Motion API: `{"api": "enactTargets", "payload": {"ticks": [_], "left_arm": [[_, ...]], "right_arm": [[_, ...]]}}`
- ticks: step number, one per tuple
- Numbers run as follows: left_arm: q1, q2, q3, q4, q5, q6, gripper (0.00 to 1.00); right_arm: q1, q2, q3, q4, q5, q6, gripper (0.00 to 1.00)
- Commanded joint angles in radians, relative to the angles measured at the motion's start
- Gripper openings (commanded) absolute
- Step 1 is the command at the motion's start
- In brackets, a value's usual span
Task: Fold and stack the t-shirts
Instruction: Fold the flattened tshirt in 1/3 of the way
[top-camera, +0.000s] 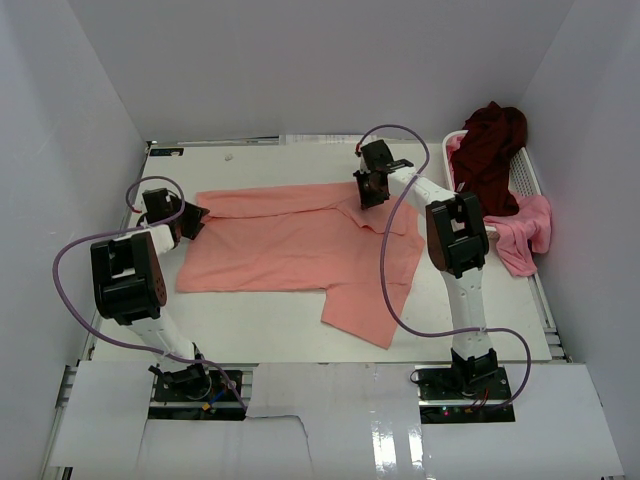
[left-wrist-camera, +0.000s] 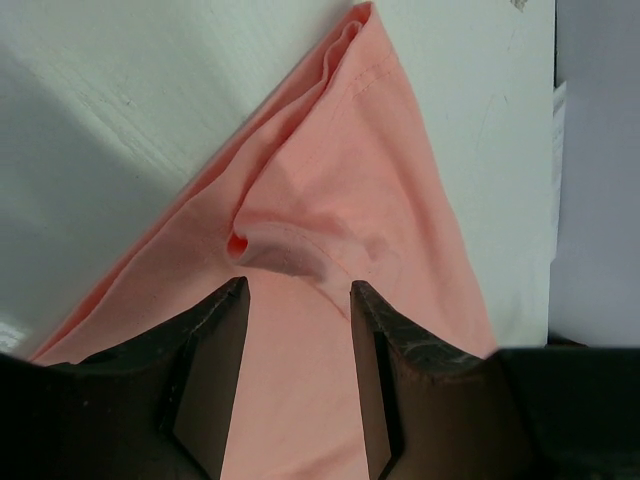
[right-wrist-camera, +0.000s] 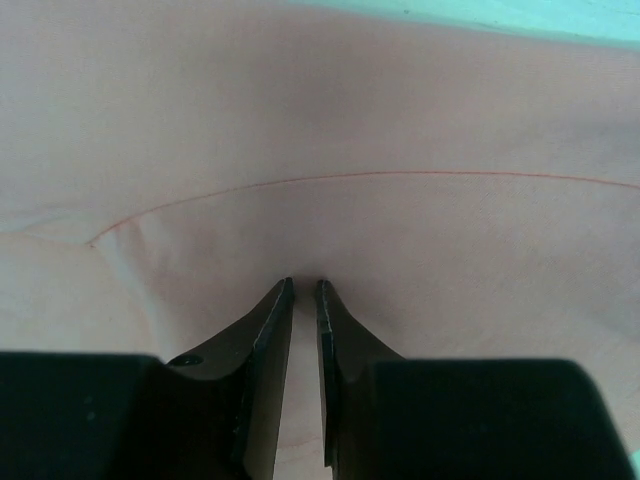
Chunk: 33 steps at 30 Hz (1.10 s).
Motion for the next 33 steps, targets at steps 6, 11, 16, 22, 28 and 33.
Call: {"api": "enactTargets", "payload": {"ticks": [6,11,16,22,28,33], "left_arm": [[0.004,-0.054,-0.058,0.047,-0.027,-0.020,0.55],[0.004,-0.023,-0.071,0.067,-0.010,-0.069,0.55],[0.004,-0.019,-0.079,0.111,-0.019,-0.105,0.55],[0.004,-0.019,-0.068,0.123,-0.021,-0.120,0.56],[0.004,0.012,-0.066,0.163,-0.018,-0.163,0.55],[0.004,0.071,-0.052,0.198,-0.016,-0.194,0.52]], "right_arm": [[0.005,0.031,-0.022,0.012,-0.032,0.020,0.22],[0.005,0.031,-0.029,0.013,-0.026,0.020,0.22],[0.005,0.025,-0.034,0.013,-0.024,0.019,0.22],[0.006,0.023,-0.032,0.013,-0.018,0.013,0.22],[0.006,0.023,-0.037,0.012,-0.012,0.010,0.22],[0.003,0.020,-0.040,0.015,-0.010,0.008,0.22]]}}
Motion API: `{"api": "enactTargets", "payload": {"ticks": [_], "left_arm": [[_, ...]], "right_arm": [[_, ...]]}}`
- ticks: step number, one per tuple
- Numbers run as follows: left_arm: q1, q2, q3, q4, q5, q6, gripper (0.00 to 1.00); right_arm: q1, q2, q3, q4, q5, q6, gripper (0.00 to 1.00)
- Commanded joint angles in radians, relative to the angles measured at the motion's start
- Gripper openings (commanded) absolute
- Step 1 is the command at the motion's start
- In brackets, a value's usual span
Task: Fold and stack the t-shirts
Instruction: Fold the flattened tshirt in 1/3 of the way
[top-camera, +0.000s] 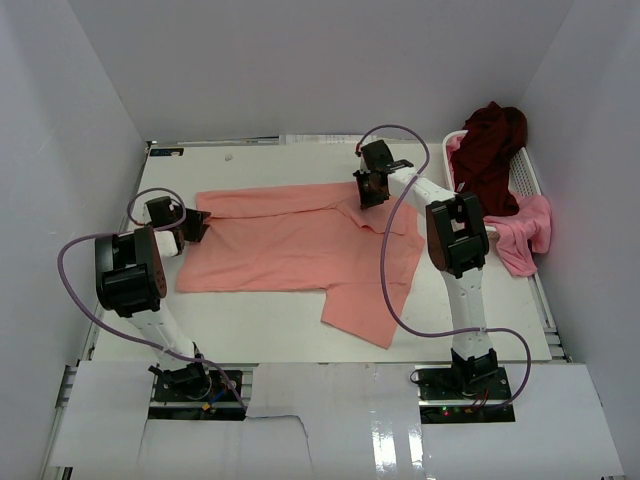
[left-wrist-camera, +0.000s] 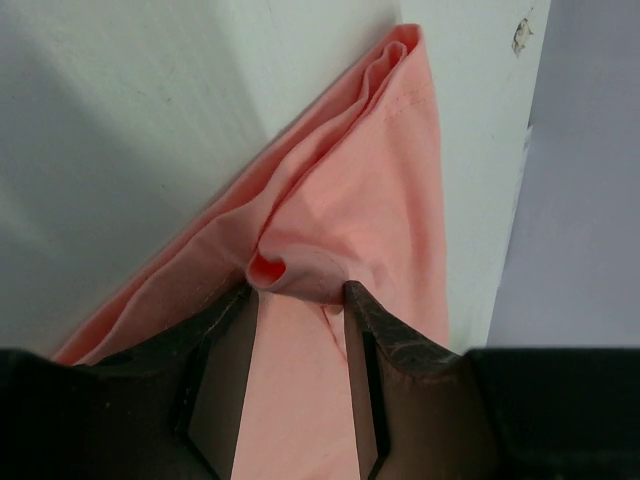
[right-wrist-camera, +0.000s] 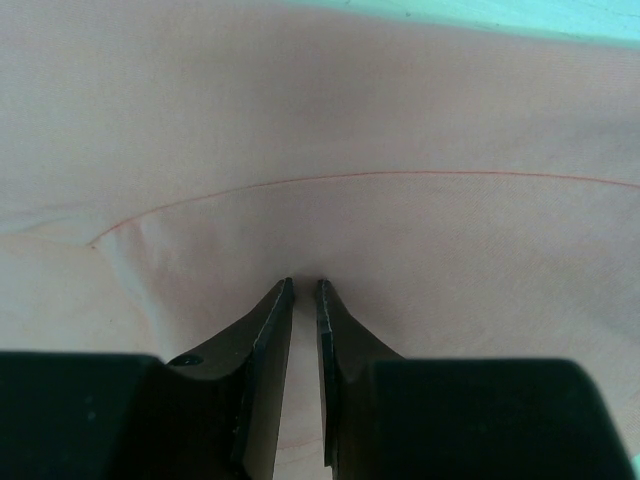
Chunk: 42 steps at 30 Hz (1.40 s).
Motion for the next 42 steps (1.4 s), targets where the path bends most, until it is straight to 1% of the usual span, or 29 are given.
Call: {"api": "enactTargets", "payload": {"ticks": [1,3,9,16,25,35,42], "left_arm": [[0.004,0.025,0.022,0.045,-0.006,-0.026,0.50],[0.004,0.042,0.038,0.052,-0.011,-0.023,0.49],[0.004,0.042,0.055,0.062,-0.038,-0.004,0.49],[0.015,0.007,0.056,0.062,-0.029,0.006,0.49],[0.021,-0.060,0.019,0.062,-0.028,-0.007,0.50],[0.023,0.019,0.064,0.066,0.000,-0.030,0.50],[0.021,0.033,0.079,0.065,-0.005,-0.024,0.50]], "right_arm": [[0.003,0.021,-0.032,0.000,-0.006,0.000,0.22],[0.003,0.020,-0.032,0.000,-0.004,-0.002,0.22],[-0.001,0.020,-0.037,0.000,0.000,-0.006,0.21],[-0.003,0.020,-0.039,0.000,0.005,-0.008,0.21],[-0.006,0.023,-0.035,-0.001,0.005,-0.009,0.21],[-0.006,0.023,-0.031,-0.003,0.002,-0.011,0.21],[-0.012,0.021,-0.026,-0.004,0.002,-0.013,0.21]]}}
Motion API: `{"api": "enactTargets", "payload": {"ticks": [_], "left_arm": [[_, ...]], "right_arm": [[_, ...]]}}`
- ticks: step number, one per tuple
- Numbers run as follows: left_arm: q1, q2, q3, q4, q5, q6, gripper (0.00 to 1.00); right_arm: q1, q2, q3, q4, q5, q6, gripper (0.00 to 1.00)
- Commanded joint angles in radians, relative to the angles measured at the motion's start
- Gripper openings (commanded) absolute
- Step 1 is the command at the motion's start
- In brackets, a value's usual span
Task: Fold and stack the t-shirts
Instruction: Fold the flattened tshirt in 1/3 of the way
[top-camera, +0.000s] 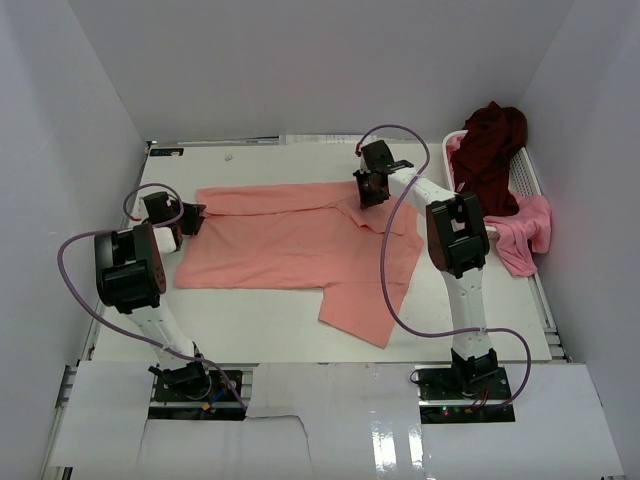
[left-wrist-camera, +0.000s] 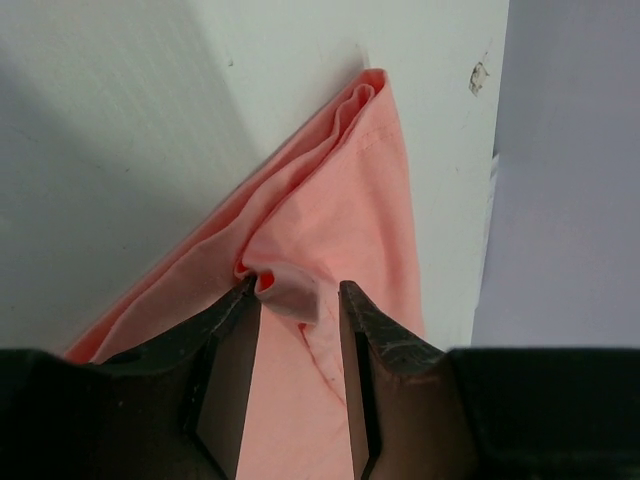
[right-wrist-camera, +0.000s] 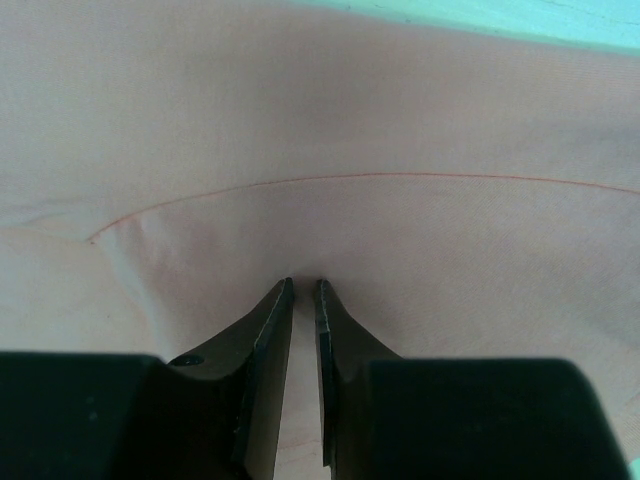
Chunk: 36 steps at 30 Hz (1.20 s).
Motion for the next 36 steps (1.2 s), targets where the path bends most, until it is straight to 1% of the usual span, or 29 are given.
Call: {"api": "enactTargets", "payload": {"ticks": [1,2,3,4,5,11,14,15,17,21,25,26,29,31,35,36], "left_arm": [[0.008,-0.006,0.032,0.008,0.002,0.003,0.47],[0.010,-0.005,0.037,0.008,0.000,0.009,0.43],[0.013,-0.006,0.038,0.007,-0.004,0.012,0.37],[0.017,-0.009,0.035,0.004,-0.010,0.012,0.26],[0.022,-0.013,0.028,0.004,-0.018,0.008,0.24],[0.042,-0.010,0.054,0.004,-0.023,0.031,0.24],[0.051,0.000,0.078,0.007,-0.004,0.049,0.17],[0.051,0.003,0.101,0.007,0.005,0.061,0.13],[0.051,0.018,0.126,0.008,0.042,0.109,0.11],[0.051,0.030,0.170,0.011,0.080,0.202,0.10],[0.051,0.032,0.190,0.019,0.115,0.293,0.15],[0.051,0.038,0.193,0.022,0.153,0.336,0.16],[0.049,0.040,0.186,0.027,0.204,0.384,0.18],[0.051,0.009,0.154,0.025,0.198,0.401,0.18],[0.049,-0.062,0.037,0.001,0.140,0.391,0.18],[0.049,-0.069,0.031,-0.019,0.108,0.393,0.18]], "right_arm": [[-0.006,0.021,-0.021,-0.019,0.002,-0.010,0.21],[-0.007,0.019,-0.021,-0.019,0.000,-0.010,0.21],[-0.007,0.019,-0.021,-0.019,0.000,-0.010,0.21],[-0.006,0.019,-0.021,-0.019,-0.001,-0.010,0.21],[-0.007,0.018,-0.021,-0.019,0.000,-0.010,0.21],[-0.007,0.015,-0.027,-0.019,-0.003,-0.010,0.21],[-0.007,0.016,-0.026,-0.019,0.000,-0.010,0.21],[-0.009,0.016,-0.023,-0.019,-0.001,-0.010,0.21],[-0.009,0.018,-0.020,-0.021,-0.003,-0.010,0.21],[-0.009,0.021,-0.015,-0.022,-0.003,-0.008,0.21],[-0.009,0.022,-0.014,-0.024,-0.003,-0.008,0.21],[-0.009,0.024,-0.012,-0.024,-0.003,-0.008,0.21],[-0.010,0.027,-0.004,-0.030,-0.002,-0.007,0.20],[-0.010,0.027,0.002,-0.033,-0.001,-0.005,0.20],[-0.015,0.025,0.008,-0.039,-0.001,-0.004,0.20],[-0.015,0.027,0.009,-0.041,-0.003,-0.004,0.20]]}}
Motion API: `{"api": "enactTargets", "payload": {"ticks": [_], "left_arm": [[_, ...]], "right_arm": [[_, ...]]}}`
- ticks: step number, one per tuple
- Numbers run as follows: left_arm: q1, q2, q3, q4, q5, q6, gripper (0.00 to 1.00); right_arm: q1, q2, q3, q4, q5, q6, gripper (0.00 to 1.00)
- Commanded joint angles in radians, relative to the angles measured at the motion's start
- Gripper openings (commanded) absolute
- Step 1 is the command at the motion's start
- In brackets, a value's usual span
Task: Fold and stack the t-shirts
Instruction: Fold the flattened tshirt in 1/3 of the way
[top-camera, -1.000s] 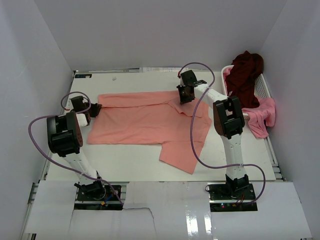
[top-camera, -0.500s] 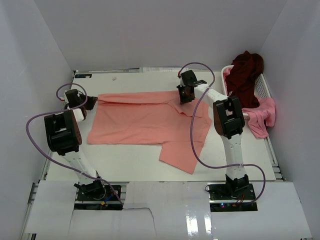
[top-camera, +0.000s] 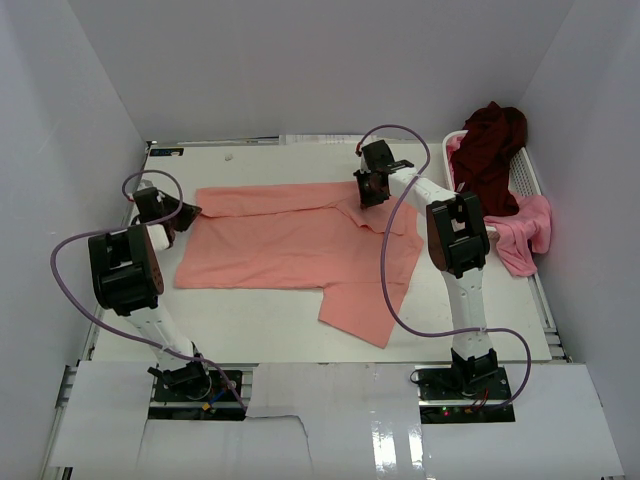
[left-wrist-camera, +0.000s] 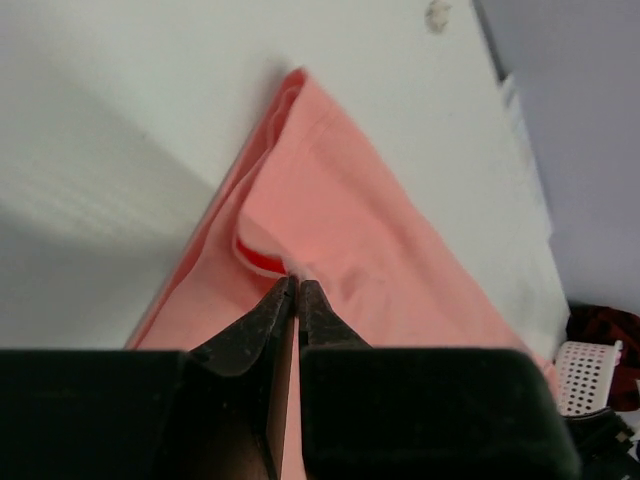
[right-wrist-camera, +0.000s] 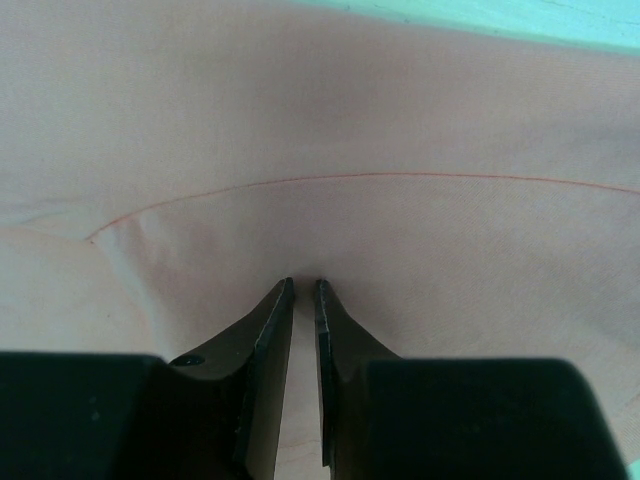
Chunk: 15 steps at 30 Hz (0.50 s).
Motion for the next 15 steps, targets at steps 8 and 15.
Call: {"api": "enactTargets", "payload": {"ticks": [8,15], "left_arm": [[0.006,-0.034,0.094,-0.314,-0.238,0.105,0.15],[0.006,-0.064,0.128,-0.357,-0.356,0.128,0.46]], "right_arm": [[-0.012,0.021,0.009,-0.044,0.008,-0.010,0.20],[-0.012,0.018,0.004,-0.044,-0.001,-0.010,0.20]]}}
